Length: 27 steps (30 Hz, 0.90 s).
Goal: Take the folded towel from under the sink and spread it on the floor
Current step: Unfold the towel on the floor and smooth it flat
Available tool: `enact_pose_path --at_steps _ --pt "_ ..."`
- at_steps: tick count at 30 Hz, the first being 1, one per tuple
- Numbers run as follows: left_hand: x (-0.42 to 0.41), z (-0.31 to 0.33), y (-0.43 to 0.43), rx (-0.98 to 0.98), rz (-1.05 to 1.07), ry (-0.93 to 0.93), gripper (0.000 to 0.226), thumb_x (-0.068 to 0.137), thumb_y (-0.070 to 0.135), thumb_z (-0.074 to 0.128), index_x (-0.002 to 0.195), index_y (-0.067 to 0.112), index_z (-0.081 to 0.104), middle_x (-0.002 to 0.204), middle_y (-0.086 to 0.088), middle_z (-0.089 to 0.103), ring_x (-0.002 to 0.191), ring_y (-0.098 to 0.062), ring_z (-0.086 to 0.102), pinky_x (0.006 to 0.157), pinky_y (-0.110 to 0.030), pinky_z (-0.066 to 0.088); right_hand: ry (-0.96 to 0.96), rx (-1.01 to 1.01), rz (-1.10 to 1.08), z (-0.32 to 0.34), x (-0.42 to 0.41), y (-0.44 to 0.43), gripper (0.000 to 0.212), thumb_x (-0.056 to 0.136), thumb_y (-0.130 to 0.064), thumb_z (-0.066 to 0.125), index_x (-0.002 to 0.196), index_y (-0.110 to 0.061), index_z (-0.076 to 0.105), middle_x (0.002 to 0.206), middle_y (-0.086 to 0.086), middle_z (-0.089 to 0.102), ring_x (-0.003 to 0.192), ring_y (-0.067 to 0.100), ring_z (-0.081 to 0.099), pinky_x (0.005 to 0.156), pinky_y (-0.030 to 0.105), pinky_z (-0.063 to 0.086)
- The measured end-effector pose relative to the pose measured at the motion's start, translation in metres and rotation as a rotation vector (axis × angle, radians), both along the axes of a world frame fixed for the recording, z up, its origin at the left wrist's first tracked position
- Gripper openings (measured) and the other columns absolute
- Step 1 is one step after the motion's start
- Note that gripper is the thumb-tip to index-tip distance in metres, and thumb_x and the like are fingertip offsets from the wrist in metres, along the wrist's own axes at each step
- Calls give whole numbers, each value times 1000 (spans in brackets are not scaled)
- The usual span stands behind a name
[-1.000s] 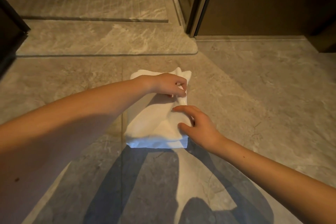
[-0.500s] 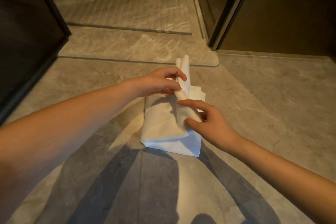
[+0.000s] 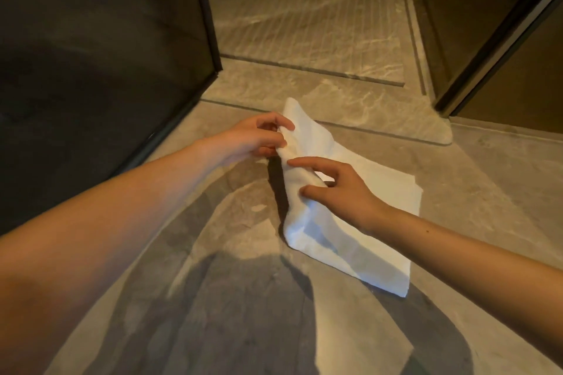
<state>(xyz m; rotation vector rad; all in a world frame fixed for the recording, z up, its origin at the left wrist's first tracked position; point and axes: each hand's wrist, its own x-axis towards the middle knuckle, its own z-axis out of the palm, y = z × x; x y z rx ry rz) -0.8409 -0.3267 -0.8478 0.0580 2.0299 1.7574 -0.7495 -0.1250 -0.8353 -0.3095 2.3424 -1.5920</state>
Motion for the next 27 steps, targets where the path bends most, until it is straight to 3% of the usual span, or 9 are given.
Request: enact_pose_path --at_steps 3,6,9,12,16,19,21,24,27 --pt "5 -8 -29 -92 43 -3 28 88 0 61 105 21 69 110 -8 56 108 -27 61 91 -37 55 -42 -2 58 -13 -8 -30 44 83 -2 66 119 -27 69 122 -11 62 101 -17 52 78 -2 40" --pt "9 -18 -51 -199 55 -36 29 86 -4 58 104 17 68 109 -11 54 101 -26 59 88 -36 55 -70 26 101 -31 -13 -58 44 83 -1 64 120 -24 68 124 -7 62 104 -2 52 77 -5 36" --pt "13 -32 -63 -334 33 -60 31 83 -4 57 103 17 67 103 -5 53 91 -21 56 71 -28 50 -122 64 129 -52 -12 -79 44 85 0 60 122 -21 67 130 0 60 117 11 51 84 7 37" --pt "13 -49 -66 -455 5 -29 31 80 -5 58 98 20 65 112 -6 52 103 -26 53 76 -30 47 -199 63 143 -66 -12 -88 41 88 -6 62 126 -22 64 134 1 57 121 16 51 94 23 39" --pt "8 -60 -62 -697 -10 21 35 79 -4 56 102 21 56 112 -12 52 96 -29 52 66 -31 44 -233 -41 40 -73 -7 -76 39 92 -22 65 130 -26 57 128 -3 58 107 14 59 87 20 48" --pt "12 -58 -42 -1129 -56 322 47 90 16 53 136 23 44 141 -13 38 127 -35 39 96 -42 41 158 120 -112 -78 -7 -42 39 98 -19 56 136 -21 54 136 0 53 117 17 55 100 27 44" --pt "31 -63 -16 -1126 -124 523 56 98 33 41 152 24 27 160 -9 20 146 -30 17 116 -44 17 351 352 -147 -85 -11 -16 45 101 -23 48 145 -15 43 149 6 43 137 21 39 114 31 29" --pt "65 -79 15 -1149 -376 731 61 100 49 27 156 30 10 165 -1 0 151 -24 -3 119 -45 -7 344 671 -136 -103 -13 14 56 103 -36 33 154 -15 23 161 7 21 149 22 14 121 34 11" --pt "73 -88 13 -1330 -576 811 62 100 54 20 156 32 7 165 -9 -2 151 -29 -5 119 -49 -13 296 865 -100 -124 -4 28 62 102 -48 17 157 -20 10 164 5 7 151 23 2 122 42 3"
